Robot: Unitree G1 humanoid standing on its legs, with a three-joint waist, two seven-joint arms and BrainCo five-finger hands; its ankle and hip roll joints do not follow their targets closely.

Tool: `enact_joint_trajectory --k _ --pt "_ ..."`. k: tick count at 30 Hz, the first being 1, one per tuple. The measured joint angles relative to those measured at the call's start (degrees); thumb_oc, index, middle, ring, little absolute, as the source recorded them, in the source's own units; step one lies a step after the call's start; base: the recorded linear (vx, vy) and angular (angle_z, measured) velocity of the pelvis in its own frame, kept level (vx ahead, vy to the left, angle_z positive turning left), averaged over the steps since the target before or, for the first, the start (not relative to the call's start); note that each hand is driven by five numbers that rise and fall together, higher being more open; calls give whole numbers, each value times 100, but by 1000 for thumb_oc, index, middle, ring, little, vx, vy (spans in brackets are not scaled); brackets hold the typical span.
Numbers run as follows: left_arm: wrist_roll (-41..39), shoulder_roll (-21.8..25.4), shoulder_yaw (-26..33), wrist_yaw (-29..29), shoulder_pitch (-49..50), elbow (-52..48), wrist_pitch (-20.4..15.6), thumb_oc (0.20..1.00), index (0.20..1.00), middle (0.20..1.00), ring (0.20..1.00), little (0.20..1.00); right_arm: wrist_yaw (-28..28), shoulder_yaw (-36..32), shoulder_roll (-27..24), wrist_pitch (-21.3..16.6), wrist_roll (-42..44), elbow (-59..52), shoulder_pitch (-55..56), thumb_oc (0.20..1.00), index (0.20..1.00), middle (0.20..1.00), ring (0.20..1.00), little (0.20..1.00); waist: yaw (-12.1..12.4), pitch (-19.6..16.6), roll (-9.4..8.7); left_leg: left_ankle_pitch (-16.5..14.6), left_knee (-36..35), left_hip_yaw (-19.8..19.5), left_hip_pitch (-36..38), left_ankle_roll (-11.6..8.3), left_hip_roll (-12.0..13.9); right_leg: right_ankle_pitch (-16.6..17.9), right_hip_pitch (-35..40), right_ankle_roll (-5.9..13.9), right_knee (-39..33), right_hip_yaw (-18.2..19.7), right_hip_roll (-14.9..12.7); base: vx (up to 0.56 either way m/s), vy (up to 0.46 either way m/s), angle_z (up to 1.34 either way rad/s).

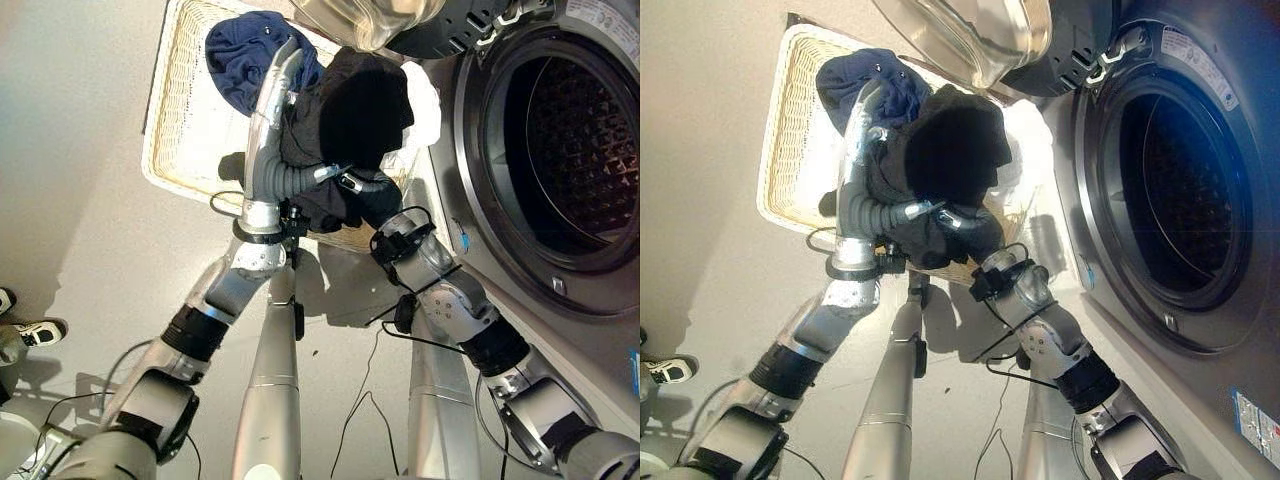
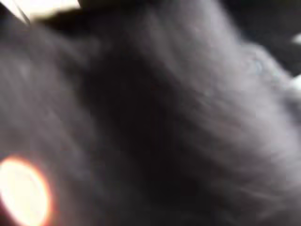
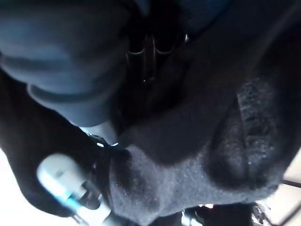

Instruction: Put the clothes into the washing machine.

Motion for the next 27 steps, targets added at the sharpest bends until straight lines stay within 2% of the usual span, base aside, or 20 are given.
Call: enact_joint_trajectory --k 5,13,17,21,25,27 --pt "-72 63 -205 -591 -142 3 229 1000 1000 1000 1000 1000 42 -71 -136 -262 386 77 93 200 200 200 200 200 -8 0 0 -1 0 15 -37 0 -18 -1 -40 2 -5 1 -26 0 0 0" --pt "-872 121 -201 -1349 1 3 269 1000 1000 1000 1000 1000 485 -338 -160 -655 896 76 241 200 200 200 200 200 -7 7 12 -14 1 22 -84 -6 -19 0 -88 3 -6 2 -26 0 0 0" --pt "-1076 119 -182 -1258 117 5 264 1000 1000 1000 1000 1000 670 -491 -150 -813 1064 76 243 200 200 200 200 200 -8 7 12 -15 2 26 -84 -5 -18 0 -88 3 -9 2 -26 0 0 0" --pt "-1186 110 -89 -852 292 6 123 1000 1000 1000 1000 1000 768 -737 -105 -1006 1180 65 250 200 200 200 200 200 -6 7 12 -16 2 26 -84 -6 -17 -1 -87 4 -9 3 -25 0 0 0" --pt "-1302 17 207 -442 508 14 -196 1000 1000 1000 1000 1000 789 -938 -30 -1143 1292 32 253 200 200 200 200 200 -5 7 12 -17 2 24 -85 -6 -16 -1 -87 4 -8 3 -22 3 -8 0" --pt "-1525 -196 384 -100 626 13 -557 1000 1000 1000 1000 1000 800 -1020 43 -1197 1303 20 259 200 200 200 200 200 -1 7 12 -17 2 21 -85 -5 -15 -3 -87 6 -8 3 -20 0 0 0"
